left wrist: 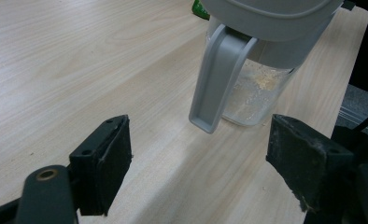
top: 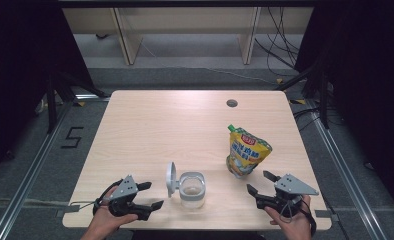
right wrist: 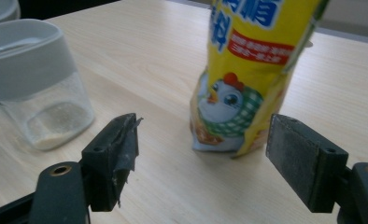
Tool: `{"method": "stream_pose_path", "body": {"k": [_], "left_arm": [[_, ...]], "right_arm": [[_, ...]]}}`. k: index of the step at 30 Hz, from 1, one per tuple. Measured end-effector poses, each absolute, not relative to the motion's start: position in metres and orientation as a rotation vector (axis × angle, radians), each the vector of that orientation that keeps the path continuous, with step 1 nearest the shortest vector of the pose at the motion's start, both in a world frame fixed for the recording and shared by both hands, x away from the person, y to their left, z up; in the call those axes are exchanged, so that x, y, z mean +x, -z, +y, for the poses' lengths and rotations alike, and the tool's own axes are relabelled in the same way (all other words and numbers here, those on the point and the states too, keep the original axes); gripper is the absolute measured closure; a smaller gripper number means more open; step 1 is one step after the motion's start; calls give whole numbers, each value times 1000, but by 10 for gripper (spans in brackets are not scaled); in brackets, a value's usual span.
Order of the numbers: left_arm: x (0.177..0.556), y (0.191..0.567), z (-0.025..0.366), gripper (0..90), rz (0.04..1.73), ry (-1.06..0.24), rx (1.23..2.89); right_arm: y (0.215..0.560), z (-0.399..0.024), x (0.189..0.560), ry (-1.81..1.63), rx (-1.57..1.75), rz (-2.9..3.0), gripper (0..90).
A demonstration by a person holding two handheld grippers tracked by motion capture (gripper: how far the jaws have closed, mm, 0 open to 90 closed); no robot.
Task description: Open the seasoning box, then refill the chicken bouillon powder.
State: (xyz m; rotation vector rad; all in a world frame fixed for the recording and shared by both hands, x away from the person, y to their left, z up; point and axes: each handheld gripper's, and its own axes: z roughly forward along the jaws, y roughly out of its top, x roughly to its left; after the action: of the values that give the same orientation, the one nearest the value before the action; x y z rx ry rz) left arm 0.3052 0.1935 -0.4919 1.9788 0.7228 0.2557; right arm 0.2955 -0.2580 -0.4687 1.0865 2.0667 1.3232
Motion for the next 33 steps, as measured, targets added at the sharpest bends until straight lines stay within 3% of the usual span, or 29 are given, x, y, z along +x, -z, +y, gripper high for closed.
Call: {"method": "stream_pose_path", "body": {"k": [33], "left_arm": [[307,493,191,217,723,-264,1997]], "right_arm": [[487,-274,315,-1270,1126,2085,177]]}}
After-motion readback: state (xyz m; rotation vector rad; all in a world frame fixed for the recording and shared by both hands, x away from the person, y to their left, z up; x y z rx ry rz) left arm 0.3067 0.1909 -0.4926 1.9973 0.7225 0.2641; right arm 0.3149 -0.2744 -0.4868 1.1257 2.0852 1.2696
